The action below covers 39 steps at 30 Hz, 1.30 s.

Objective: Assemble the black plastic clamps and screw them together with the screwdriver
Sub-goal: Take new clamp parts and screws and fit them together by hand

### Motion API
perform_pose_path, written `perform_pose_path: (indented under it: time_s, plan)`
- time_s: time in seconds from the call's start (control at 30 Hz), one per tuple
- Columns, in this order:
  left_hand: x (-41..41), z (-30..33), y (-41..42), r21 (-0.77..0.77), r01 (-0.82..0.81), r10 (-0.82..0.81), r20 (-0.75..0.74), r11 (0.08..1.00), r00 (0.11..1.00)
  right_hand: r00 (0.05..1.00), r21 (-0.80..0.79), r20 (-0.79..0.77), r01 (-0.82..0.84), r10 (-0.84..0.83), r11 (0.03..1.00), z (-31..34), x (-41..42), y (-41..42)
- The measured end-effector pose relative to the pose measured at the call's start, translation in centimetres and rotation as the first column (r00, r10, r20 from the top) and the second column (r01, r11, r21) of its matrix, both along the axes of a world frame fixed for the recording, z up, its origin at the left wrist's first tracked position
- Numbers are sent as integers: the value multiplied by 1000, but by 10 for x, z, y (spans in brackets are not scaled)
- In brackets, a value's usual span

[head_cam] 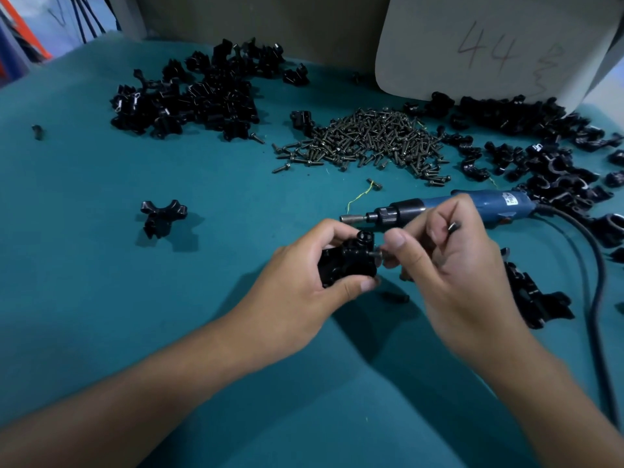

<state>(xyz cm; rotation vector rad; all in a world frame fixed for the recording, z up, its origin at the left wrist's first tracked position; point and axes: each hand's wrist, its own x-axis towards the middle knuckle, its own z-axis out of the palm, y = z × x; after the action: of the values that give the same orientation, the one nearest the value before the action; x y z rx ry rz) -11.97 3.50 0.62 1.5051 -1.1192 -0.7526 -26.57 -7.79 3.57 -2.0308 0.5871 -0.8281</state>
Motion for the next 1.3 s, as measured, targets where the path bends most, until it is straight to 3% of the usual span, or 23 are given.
perform_pose_path:
  time_s: [0.13,0.3,0.43,0.6,0.73,1.0,1.13,1.3]
  plan:
    - [0,0,-1,-9,-14,13,-40,1000,999,986,64,77,-151,146,986,4,-3,-3]
    - [-1,0,-1,-11,-3,2,-38,1000,999,1000,-13,4,-19,19,1000,2,-2,-1]
    - [-1,-1,-2,-18,-13,12,-52,1000,999,993,58,60,-101,98,993,3,-3,-3]
    - [-3,0,-1,-15,-7,6,-23,1000,1000,999,25,32,-16,15,1000,1,-1,-2]
    - [-1,2,-1,-19,-30,30,-23,999,999,990,61,95,-109,103,992,2,-4,-7]
    - [-4,2,0,-3,-35,35,44,999,998,1000,38,-28,-7,8,999,2,-2,-2]
    - [-2,2,0,-3,-33,34,13,999,999,994,85,52,-104,100,991,4,-2,-3]
    - [-6,2,0,-13,-12,12,54,1000,998,1000,111,-1,-27,27,993,3,0,-1]
